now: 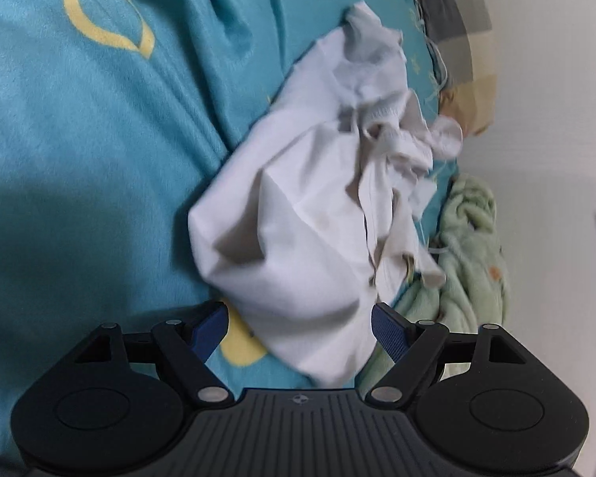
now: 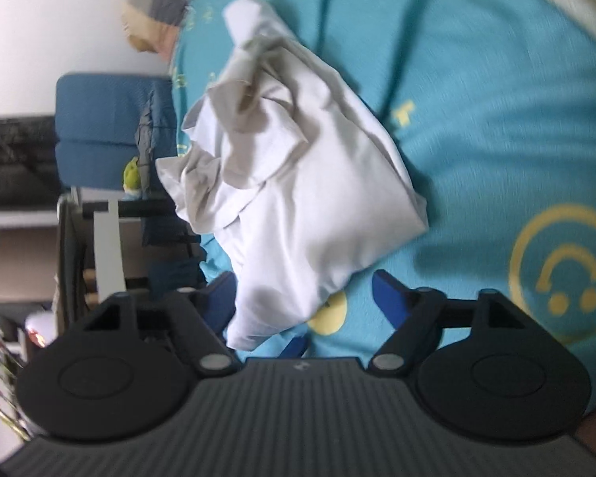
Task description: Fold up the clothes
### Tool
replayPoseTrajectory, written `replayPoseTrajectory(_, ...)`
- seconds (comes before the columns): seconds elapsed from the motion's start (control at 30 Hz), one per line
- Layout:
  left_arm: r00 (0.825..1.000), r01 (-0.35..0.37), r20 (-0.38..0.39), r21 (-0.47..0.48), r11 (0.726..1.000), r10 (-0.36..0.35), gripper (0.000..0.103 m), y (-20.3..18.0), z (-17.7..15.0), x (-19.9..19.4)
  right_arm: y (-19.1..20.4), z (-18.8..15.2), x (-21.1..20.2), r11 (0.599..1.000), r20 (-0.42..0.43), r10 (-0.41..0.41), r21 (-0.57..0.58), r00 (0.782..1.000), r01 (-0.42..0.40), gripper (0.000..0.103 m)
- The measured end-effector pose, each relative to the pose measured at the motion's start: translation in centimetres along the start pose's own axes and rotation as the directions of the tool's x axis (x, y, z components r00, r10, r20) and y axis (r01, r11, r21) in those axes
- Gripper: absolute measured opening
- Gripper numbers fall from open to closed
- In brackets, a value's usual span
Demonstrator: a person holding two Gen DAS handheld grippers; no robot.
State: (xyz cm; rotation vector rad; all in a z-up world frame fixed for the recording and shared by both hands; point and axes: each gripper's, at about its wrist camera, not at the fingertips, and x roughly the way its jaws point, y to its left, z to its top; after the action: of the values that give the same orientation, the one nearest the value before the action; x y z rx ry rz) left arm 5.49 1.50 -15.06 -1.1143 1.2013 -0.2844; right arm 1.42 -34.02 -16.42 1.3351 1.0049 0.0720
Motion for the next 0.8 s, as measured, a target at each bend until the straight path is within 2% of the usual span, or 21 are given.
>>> replayPoseTrajectory(0.07,1.000,0.021,0.019,-0.026,0.999,-0.020,0.078,0.5,0.6,0.3,-0.7,0.1,0.7,0.997,-0.003,0.026,0.070,1.000,-0.026,0.079)
replayPoseTrajectory(0.13,0.999,0.041,0.034,-0.055,0.998,-0.039,0.076,1.0,1.1,0.4,-1.3,0.4,1.5,0.993,-0.001,0.016,0.121,1.000,-0.016,0.079)
replayPoseTrajectory(0.23,0.997,0.066,0.032,-0.084,0.994,-0.064,0.070,1.6,1.4,0.6,-1.7,1.1,2.3,0.990,0.041,-0.016,0.138,0.999,0.010,0.080)
replayPoseTrajectory(0.33,0.997,0.068,0.031,-0.057,0.996,-0.066,0.061,1.4,1.4,0.8,-1.4,2.0,2.5,0.992,0.089,0.006,0.126,0.996,-0.017,0.079)
replayPoseTrajectory(0.43,0.998,0.061,0.030,-0.017,0.998,-0.060,0.044,0.7,1.4,1.0,-0.5,2.1,2.5,0.998,0.114,0.002,0.067,0.993,-0.009,0.062)
replayPoseTrajectory(0.47,0.998,0.058,0.030,-0.004,0.998,-0.058,0.040,0.5,1.5,1.0,-0.2,2.1,2.5,0.999,0.118,-0.002,0.049,0.993,-0.004,0.051)
replayPoseTrajectory(0.5,0.998,0.049,0.032,0.011,0.999,-0.050,0.031,0.3,1.4,0.8,-0.1,2.0,2.4,0.999,0.120,-0.003,0.041,0.993,-0.002,0.033)
replayPoseTrajectory(0.53,0.998,0.055,0.036,0.017,0.998,-0.056,0.026,0.1,1.3,0.6,-0.1,2.0,2.2,0.999,0.121,-0.003,0.035,0.993,-0.002,0.028)
replayPoseTrajectory(0.6,0.996,0.069,0.050,0.040,0.997,-0.071,0.020,-0.5,1.0,0.1,-0.1,2.2,1.6,1.000,0.125,0.010,0.006,0.992,-0.011,0.019)
replayPoseTrajectory(0.8,0.986,0.108,0.112,0.133,0.985,-0.123,0.015,-3.5,-0.1,-3.1,2.8,1.6,-0.2,0.987,0.137,0.086,-0.145,0.987,-0.066,0.013)
